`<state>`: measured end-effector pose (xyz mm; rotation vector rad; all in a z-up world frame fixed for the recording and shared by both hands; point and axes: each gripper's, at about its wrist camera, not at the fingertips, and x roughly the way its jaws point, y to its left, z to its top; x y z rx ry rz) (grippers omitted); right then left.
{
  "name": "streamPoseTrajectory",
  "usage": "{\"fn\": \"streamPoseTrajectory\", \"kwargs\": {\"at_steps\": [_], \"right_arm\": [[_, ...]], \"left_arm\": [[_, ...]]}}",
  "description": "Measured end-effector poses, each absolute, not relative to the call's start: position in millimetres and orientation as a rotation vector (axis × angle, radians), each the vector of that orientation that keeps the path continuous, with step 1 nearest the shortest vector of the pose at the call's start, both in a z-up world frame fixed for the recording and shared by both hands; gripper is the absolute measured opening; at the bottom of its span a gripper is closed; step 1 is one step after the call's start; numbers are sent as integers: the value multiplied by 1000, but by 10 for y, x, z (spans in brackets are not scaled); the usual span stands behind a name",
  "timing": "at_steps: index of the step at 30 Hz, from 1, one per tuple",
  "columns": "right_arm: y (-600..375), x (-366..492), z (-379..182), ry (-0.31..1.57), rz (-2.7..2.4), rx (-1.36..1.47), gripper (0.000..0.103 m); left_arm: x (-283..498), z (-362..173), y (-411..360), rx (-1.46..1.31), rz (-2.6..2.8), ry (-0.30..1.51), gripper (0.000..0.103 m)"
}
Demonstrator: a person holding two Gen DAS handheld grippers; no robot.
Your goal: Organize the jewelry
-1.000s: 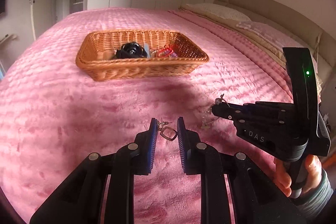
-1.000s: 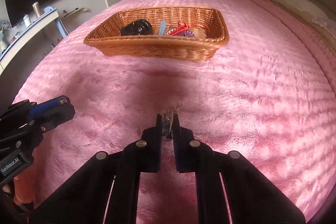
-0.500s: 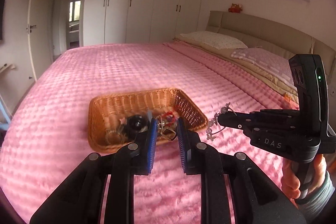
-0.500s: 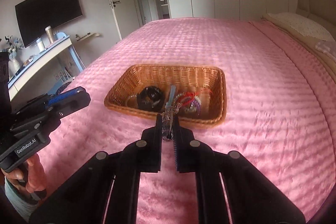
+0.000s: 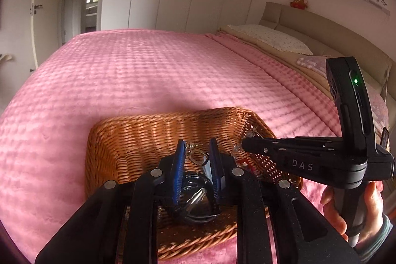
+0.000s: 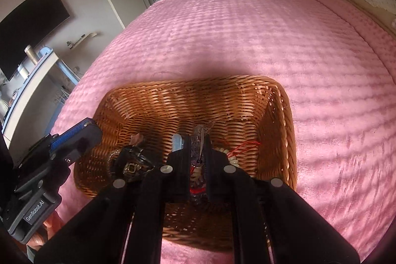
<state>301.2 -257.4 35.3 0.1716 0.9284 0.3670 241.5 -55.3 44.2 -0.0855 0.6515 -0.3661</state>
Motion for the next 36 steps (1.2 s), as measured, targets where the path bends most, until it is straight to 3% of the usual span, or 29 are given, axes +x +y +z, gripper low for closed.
{"fn": "streamPoseTrajectory", "kwargs": {"at_steps": [2, 4, 7, 12, 16, 21, 26, 36], "right_arm": [[-2576, 3063, 301, 942, 379, 192, 8], [-2587, 3080, 305, 941, 387, 194, 11], [-2627, 2985, 368, 903, 371, 160, 28], [-2752, 2599, 551, 830, 427, 194, 30], [-2844, 1988, 763, 693, 418, 167, 62], [-2922, 1156, 856, 466, 345, 116, 66], [-2827, 593, 728, 299, 233, 23, 78], [-2742, 402, 346, 269, 204, -21, 83]], "left_arm": [[2435, 395, -542, -92, -361, 658, 20], [2409, 382, -523, -104, -358, 652, 42], [2305, 427, -489, -114, -360, 629, 44], [1956, 609, -426, -144, -352, 567, 55], [1483, 783, -371, -147, -323, 479, 70], [799, 854, -405, -94, -206, 337, 85], [344, 708, -512, -20, -79, 246, 88], [194, 337, -471, -16, 75, 289, 89]]}}
